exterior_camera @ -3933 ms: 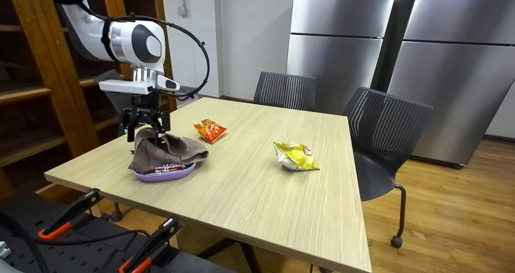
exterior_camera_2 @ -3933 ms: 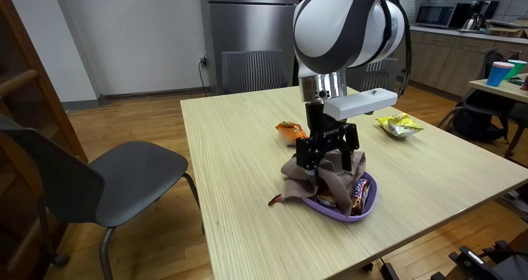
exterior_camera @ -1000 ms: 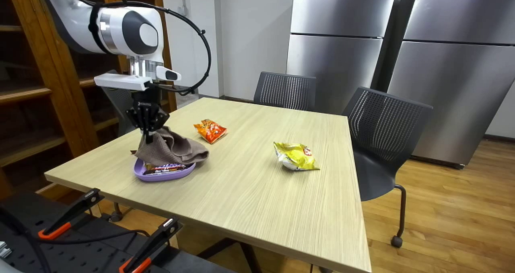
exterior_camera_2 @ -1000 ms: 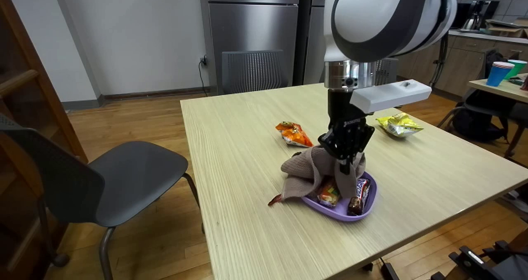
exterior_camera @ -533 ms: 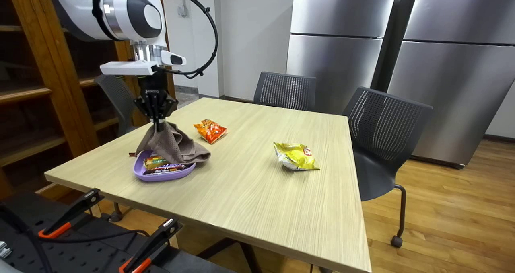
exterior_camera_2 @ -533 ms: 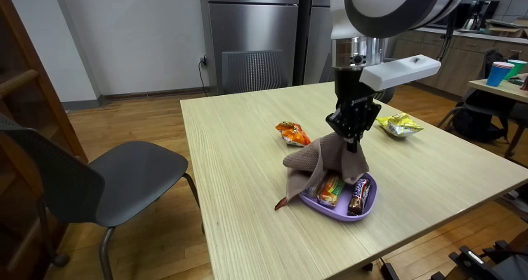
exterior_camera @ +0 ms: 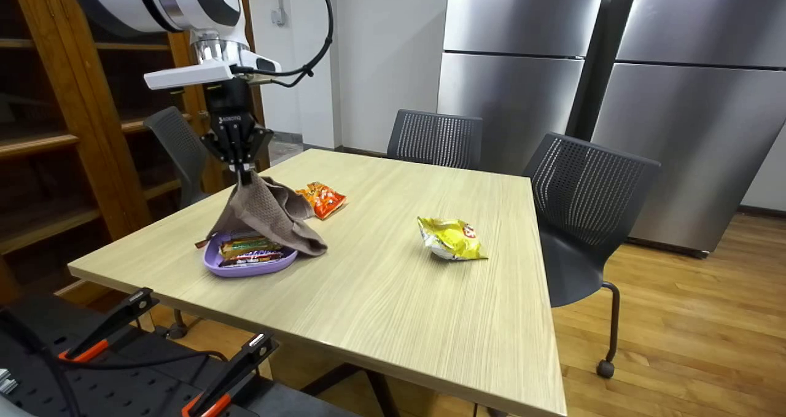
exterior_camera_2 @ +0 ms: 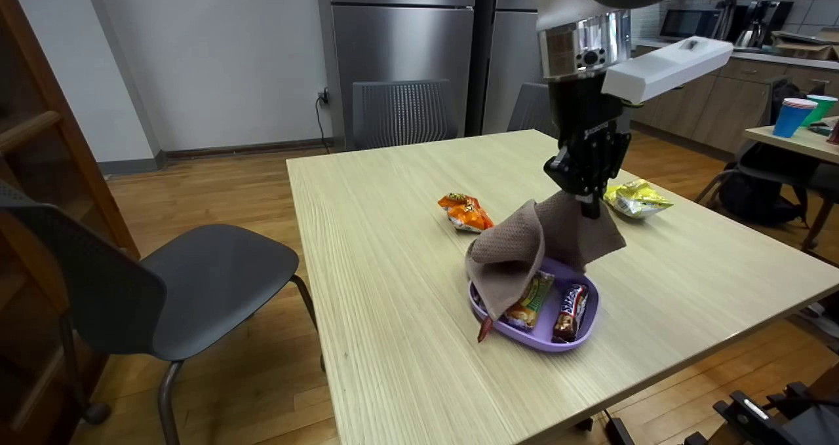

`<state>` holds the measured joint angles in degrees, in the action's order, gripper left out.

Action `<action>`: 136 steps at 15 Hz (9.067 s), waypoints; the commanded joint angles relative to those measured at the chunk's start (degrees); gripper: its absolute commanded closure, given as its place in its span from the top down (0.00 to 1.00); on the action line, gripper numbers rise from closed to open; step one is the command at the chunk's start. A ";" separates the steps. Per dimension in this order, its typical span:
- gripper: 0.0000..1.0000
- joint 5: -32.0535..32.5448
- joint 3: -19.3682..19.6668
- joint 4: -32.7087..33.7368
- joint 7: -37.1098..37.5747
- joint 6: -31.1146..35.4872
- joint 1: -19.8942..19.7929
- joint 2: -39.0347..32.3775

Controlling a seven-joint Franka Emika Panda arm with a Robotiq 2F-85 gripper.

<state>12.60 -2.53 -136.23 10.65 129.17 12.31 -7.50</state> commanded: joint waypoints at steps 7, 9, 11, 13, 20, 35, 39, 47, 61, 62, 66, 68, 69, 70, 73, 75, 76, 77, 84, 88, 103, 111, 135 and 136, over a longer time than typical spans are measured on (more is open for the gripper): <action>0.01 4.30 -3.52 0.23 1.01 -11.69 -0.37 2.97; 0.01 4.67 -3.80 0.14 0.94 -12.75 -0.42 2.81; 0.01 4.64 -4.03 -0.02 0.91 -13.63 -0.46 2.60; 0.01 4.63 -4.11 -0.01 0.95 -14.29 -0.49 2.34; 0.01 3.46 -4.33 0.23 1.23 -14.09 -0.37 -0.87; 0.01 0.75 -4.74 1.06 1.81 -11.52 0.39 -9.92; 0.29 0.51 -4.73 1.12 2.05 -11.50 0.60 -10.15; 0.88 -2.09 -5.26 -0.01 1.84 -10.99 0.43 -7.85; 1.00 -17.70 -6.67 -2.21 0.95 -1.94 -0.43 -8.34; 1.00 -18.76 -6.67 -2.56 0.86 -1.23 -0.49 -8.33; 1.00 -23.09 -6.35 -4.68 -0.01 2.01 -1.39 -8.27; 1.00 -25.23 -6.33 -5.98 -0.69 3.87 -2.10 -8.03; 1.00 -26.48 -6.36 -6.61 -1.41 4.99 -2.66 -7.91; 1.00 -27.76 -6.37 -7.18 -1.99 6.35 -3.18 -7.82; 1.00 -31.10 -6.54 -8.82 -3.07 10.15 -4.45 -7.85; 1.00 -32.98 -6.60 -9.63 -3.93 12.20 -5.17 -8.01; 1.00 -34.26 -6.78 -10.07 -4.68 13.23 -5.65 -8.01; 1.00 -35.00 -6.81 -10.37 -4.90 14.09 -5.84 -8.13; 0.58 -38.14 -7.05 -11.37 -6.11 17.64 -6.70 -8.27; 0.27 -38.30 -7.05 -11.77 -6.06 18.49 -6.73 -7.83; 0.01 -42.58 -8.72 -11.55 -7.14 21.25 -7.17 -6.25; 0.01 -54.78 -9.30 -10.97 -11.26 23.97 -8.54 -4.15; 0.01 -76.95 -9.81 -5.45 -25.95 23.92 -7.42 -3.00; 0.01 -77.30 -9.85 -5.26 -26.26 23.97 -7.40 -2.97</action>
<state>-62.10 -11.53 -141.75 -13.34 153.25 5.07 -12.00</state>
